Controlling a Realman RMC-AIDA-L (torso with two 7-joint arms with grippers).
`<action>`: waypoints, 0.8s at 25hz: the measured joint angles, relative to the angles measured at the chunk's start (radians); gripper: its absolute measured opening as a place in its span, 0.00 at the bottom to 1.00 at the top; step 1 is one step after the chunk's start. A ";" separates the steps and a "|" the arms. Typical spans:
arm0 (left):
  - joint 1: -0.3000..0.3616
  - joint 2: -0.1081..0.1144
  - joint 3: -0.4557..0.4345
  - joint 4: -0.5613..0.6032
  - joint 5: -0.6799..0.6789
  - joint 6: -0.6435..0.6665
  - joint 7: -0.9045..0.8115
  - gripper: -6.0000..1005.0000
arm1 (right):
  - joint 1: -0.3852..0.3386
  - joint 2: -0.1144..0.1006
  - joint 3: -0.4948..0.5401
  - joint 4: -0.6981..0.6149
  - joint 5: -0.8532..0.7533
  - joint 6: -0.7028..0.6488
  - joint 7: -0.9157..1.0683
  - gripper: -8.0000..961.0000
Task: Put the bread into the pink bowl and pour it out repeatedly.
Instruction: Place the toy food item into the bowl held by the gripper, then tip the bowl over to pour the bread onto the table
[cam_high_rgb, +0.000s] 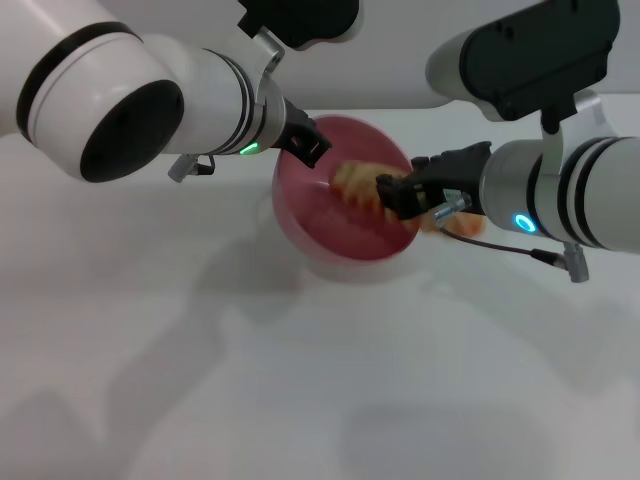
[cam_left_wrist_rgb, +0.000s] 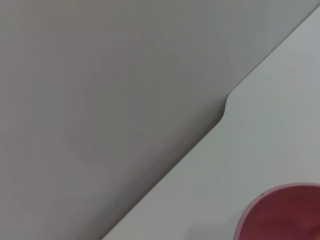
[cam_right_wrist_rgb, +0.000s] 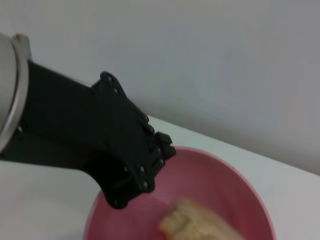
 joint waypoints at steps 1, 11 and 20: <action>0.000 0.000 0.000 0.000 0.000 0.000 0.001 0.04 | 0.000 0.000 0.000 -0.001 0.000 -0.004 0.000 0.28; 0.010 0.003 -0.004 -0.012 0.005 0.009 0.007 0.04 | -0.022 0.001 0.003 -0.077 -0.065 -0.063 -0.003 0.70; 0.016 0.007 -0.003 -0.014 0.034 0.021 0.094 0.04 | -0.199 0.015 0.012 -0.263 -0.600 -0.143 0.073 0.79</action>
